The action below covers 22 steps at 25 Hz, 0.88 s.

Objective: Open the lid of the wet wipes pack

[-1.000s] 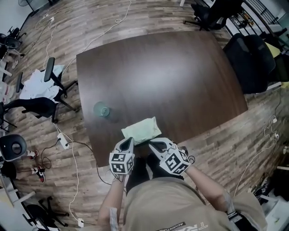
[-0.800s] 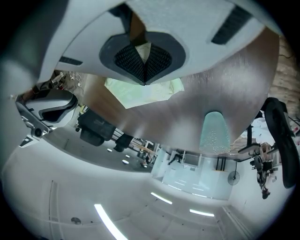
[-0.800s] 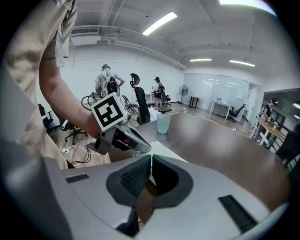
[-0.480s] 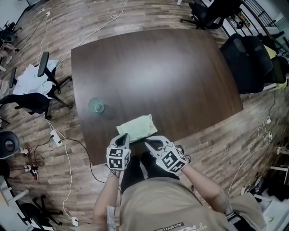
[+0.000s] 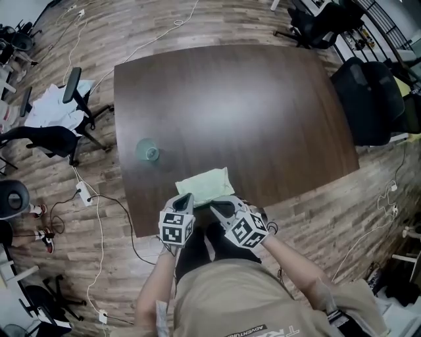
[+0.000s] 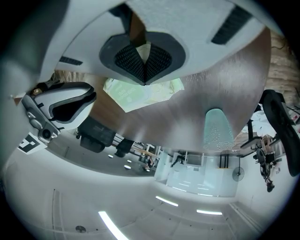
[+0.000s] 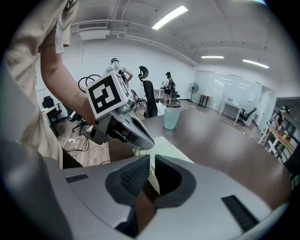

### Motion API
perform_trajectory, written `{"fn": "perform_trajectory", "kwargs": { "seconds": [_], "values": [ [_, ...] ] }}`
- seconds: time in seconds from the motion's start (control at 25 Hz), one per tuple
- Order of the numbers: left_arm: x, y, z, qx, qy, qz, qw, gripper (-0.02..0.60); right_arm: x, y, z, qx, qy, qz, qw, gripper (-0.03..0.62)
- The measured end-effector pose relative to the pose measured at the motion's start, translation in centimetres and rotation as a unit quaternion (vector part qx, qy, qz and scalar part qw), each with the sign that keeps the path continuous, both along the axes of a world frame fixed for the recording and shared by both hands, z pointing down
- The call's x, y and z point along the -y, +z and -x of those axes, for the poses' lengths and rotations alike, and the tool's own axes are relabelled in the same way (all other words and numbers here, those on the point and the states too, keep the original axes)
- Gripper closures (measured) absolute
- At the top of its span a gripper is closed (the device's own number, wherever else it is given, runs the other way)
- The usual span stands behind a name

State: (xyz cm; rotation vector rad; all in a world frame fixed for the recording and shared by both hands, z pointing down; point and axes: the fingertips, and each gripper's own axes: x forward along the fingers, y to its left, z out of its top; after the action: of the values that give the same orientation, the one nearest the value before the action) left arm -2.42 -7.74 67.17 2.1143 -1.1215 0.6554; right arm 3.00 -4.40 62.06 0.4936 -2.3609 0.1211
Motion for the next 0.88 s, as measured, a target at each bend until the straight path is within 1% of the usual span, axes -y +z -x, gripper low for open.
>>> {"fn": "perform_trajectory", "kwargs": {
  "seconds": [0.2,0.32,0.44,0.6,0.68,0.76,0.8,0.88],
  "values": [
    [-0.3,0.2,0.2,0.009,-0.003,0.001,1.0,0.572,0.2,1.1,0.5,-0.031,-0.035,-0.021,0.999,0.577],
    [-0.3,0.5,0.2,0.008,-0.004,0.0,1.0,0.572,0.2,1.8,0.7,-0.058,-0.066,-0.043,0.995,0.577],
    [-0.2,0.6,0.1,0.007,-0.005,-0.001,1.0,0.572,0.1,2.8,0.9,-0.081,-0.095,-0.053,0.991,0.577],
    [-0.2,0.3,0.3,0.012,-0.007,0.003,0.9999,0.572,0.2,3.3,0.9,-0.093,-0.105,-0.067,0.988,0.577],
    [-0.2,0.5,0.3,0.009,-0.009,0.003,0.9999,0.572,0.4,3.4,0.8,-0.107,-0.113,-0.086,0.984,0.576],
    [-0.2,0.6,0.2,0.005,-0.013,0.002,0.9999,0.572,0.3,3.7,0.7,-0.123,-0.133,-0.102,0.978,0.574],
    [-0.2,0.5,0.3,0.004,-0.015,0.002,0.9999,0.572,0.2,3.9,0.8,-0.128,-0.143,-0.104,0.976,0.571],
    [0.0,0.3,0.3,0.006,-0.015,0.001,0.9999,0.572,0.0,4.3,1.0,-0.134,-0.157,-0.104,0.973,0.534]
  ]
}}
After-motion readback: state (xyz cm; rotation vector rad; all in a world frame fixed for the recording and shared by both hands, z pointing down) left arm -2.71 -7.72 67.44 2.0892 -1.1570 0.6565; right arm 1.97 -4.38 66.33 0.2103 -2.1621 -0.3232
